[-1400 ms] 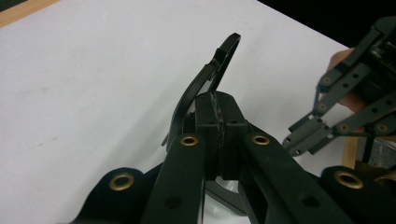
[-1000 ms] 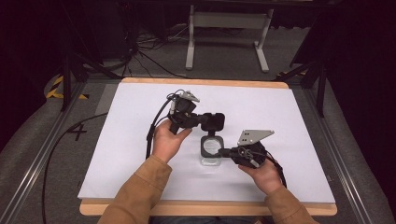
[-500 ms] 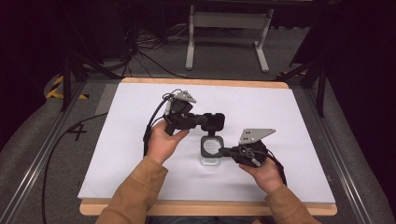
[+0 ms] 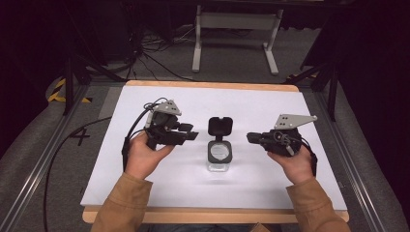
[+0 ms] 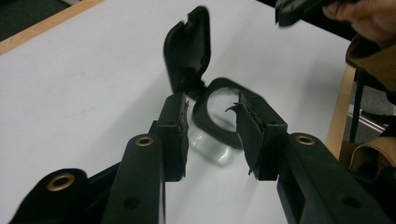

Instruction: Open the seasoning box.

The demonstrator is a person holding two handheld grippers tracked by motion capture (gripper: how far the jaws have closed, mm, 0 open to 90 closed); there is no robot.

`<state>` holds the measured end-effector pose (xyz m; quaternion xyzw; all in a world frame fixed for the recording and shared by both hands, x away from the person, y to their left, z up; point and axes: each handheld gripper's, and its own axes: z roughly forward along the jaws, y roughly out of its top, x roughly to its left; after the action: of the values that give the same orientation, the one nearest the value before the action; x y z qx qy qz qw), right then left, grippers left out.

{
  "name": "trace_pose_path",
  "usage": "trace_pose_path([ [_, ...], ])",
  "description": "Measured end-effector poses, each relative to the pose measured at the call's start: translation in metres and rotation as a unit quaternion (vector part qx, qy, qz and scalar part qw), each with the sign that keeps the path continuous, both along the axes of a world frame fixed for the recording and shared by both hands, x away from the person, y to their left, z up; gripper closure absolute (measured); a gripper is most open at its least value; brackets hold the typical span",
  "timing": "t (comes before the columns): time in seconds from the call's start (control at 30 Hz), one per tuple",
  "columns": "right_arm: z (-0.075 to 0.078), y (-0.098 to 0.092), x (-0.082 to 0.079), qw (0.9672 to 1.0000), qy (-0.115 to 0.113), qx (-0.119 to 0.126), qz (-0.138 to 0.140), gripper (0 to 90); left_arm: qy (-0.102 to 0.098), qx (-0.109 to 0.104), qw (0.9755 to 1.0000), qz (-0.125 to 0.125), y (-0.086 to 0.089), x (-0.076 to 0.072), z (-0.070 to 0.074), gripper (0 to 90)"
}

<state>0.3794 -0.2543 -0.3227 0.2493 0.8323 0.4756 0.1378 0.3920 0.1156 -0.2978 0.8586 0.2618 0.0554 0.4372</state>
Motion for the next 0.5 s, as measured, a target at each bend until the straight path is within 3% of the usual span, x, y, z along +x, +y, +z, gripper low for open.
trace_pose_path([
  [0.13, 0.003, -0.009, 0.008, 0.9999, -0.003, -0.002, -0.015, 85.1, 0.003, 0.014, 0.9996, 0.025, 0.017, -0.003, -0.002, 62.0],
  [0.23, 0.005, -0.016, 0.013, 0.9997, -0.003, 0.000, -0.024, 84.0, 0.006, 0.009, 0.9990, 0.042, 0.031, -0.004, -0.003, 60.4],
  [0.3, 0.005, -0.023, 0.017, 0.9992, -0.004, -0.004, -0.039, 82.3, 0.007, 0.015, 0.9975, 0.069, 0.045, -0.004, -0.005, 59.9],
  [0.43, 0.004, -0.035, 0.021, 0.9981, -0.001, -0.007, -0.061, 80.3, 0.010, 0.019, 0.9968, 0.077, 0.054, -0.002, -0.010, 54.3],
  [0.5, 0.004, -0.039, 0.022, 0.9977, 0.000, -0.008, -0.067, 79.2, 0.012, 0.010, 0.9968, 0.078, 0.060, 0.001, -0.018, 53.2],
])
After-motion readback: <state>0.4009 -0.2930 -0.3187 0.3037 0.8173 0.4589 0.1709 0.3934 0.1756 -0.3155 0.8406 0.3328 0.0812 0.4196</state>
